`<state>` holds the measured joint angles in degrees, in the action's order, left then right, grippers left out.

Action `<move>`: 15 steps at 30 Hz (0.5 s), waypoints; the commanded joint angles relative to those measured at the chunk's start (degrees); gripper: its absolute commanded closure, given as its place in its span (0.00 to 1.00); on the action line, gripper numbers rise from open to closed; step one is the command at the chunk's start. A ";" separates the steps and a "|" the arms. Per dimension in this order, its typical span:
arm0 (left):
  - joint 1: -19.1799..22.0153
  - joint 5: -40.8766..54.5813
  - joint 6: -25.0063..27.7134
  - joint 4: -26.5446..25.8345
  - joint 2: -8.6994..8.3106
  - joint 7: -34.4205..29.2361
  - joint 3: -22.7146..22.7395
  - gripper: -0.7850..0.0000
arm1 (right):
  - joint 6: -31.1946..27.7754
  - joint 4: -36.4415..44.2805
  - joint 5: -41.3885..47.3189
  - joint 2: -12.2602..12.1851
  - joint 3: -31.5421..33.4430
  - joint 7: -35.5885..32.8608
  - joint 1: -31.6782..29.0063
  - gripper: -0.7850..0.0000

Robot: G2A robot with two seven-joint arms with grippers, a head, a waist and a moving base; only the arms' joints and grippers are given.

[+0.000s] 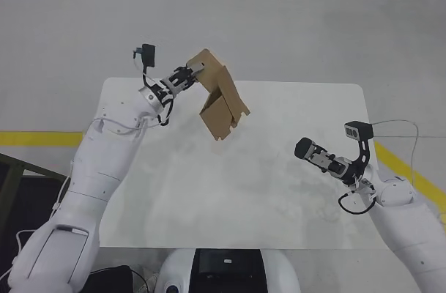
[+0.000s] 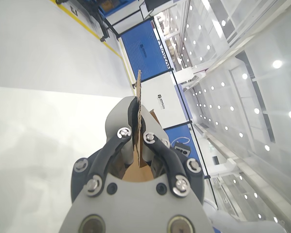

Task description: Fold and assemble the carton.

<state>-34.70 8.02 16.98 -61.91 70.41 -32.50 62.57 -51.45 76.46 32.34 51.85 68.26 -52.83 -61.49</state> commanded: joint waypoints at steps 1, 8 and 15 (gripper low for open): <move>-1.64 -1.14 -0.42 -1.88 -0.04 -0.44 -0.51 1.00 | 0.00 0.00 0.00 0.00 0.00 0.00 0.00 0.00; -5.80 -2.45 -2.53 -7.15 -0.23 -4.14 -1.63 1.00 | 0.00 0.00 0.00 0.00 0.00 0.00 0.00 0.00; -7.94 -5.68 -2.54 -10.25 -0.33 -5.05 -2.47 1.00 | 0.00 0.00 0.00 0.00 0.00 0.00 0.00 0.00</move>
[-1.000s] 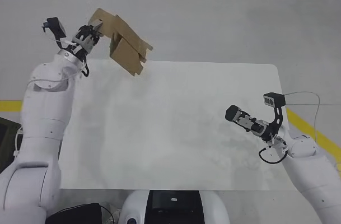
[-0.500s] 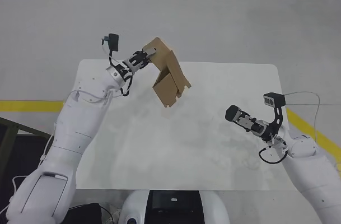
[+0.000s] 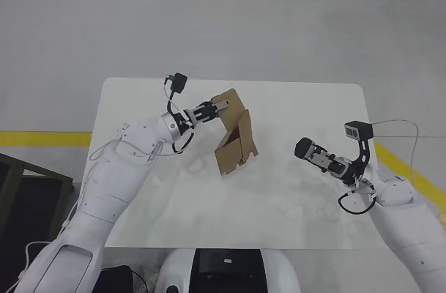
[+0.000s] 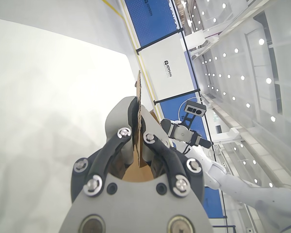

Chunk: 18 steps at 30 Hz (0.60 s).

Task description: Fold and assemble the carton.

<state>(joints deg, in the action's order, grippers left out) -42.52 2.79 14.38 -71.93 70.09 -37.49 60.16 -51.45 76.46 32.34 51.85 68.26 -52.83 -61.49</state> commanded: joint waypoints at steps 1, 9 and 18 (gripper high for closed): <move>-0.24 -0.86 0.17 -0.41 -0.02 -0.16 -0.10 1.00 | 0.00 0.00 0.00 0.00 0.00 0.00 0.00 0.00; -0.41 -1.11 0.33 -0.65 -0.04 -0.52 -0.11 1.00 | 0.00 0.00 0.00 0.00 0.00 0.00 0.00 0.00; -0.41 -1.11 0.33 -0.65 -0.04 -0.52 -0.11 1.00 | 0.00 0.00 0.00 0.00 0.00 0.00 0.00 0.00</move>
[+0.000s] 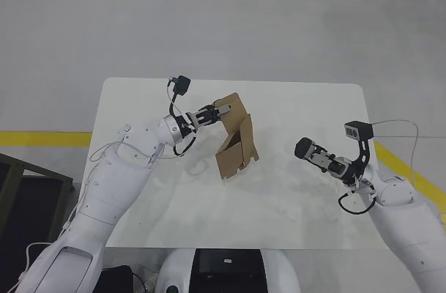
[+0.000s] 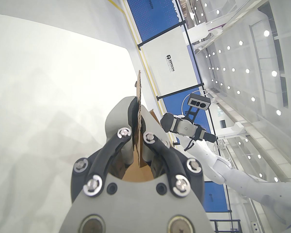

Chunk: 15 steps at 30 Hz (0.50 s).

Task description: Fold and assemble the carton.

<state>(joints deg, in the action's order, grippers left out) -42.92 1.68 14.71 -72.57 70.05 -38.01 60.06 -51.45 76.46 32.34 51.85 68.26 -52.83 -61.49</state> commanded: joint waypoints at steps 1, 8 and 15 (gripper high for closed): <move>0.00 0.00 0.00 0.00 0.00 0.00 0.00 1.00 | 0.00 0.00 0.00 0.00 0.00 0.00 0.00 0.00; 0.00 0.00 0.00 0.00 0.00 0.00 0.00 1.00 | 0.00 0.00 0.00 0.00 0.00 0.00 0.00 0.00; -1.20 1.68 0.06 -0.47 -0.26 -3.86 0.73 1.00 | 5.09 3.54 -3.26 -0.49 0.29 -4.61 -0.99 0.00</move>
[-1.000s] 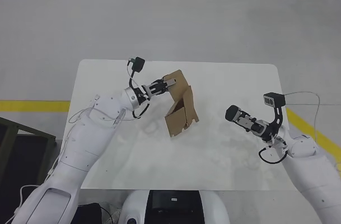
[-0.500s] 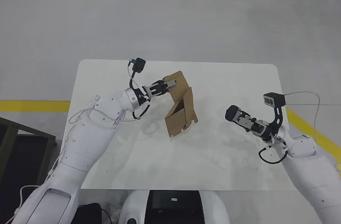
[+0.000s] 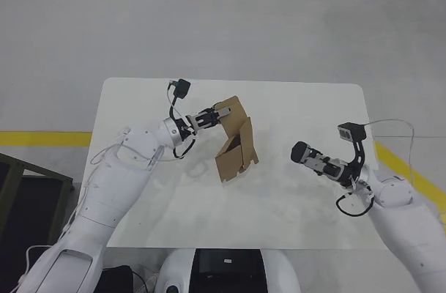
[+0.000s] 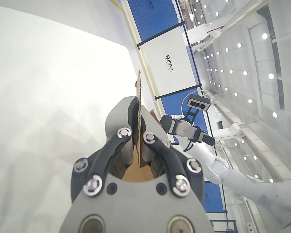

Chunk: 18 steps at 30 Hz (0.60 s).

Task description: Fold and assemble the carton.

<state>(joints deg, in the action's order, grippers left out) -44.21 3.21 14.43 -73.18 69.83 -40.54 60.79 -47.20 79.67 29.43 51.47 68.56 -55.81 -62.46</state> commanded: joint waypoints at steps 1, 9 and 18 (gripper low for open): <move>0.20 0.39 0.71 0.37 -0.07 -2.56 -0.06 1.00 | 1.50 0.62 -0.56 -0.19 -0.05 -2.76 0.03 0.00; 2.40 2.83 1.33 1.31 0.25 -11.13 -2.01 1.00 | 2.05 1.70 -4.61 -0.55 -2.25 -3.33 1.24 0.00; 4.95 6.73 1.55 1.96 1.53 -17.01 -6.32 1.00 | -2.16 -0.57 -7.51 -0.01 -8.91 0.89 4.70 0.00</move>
<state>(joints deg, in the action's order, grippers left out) -39.60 9.42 15.88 -71.38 71.18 -57.17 54.96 -49.12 79.42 22.21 51.33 60.68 -55.17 -58.28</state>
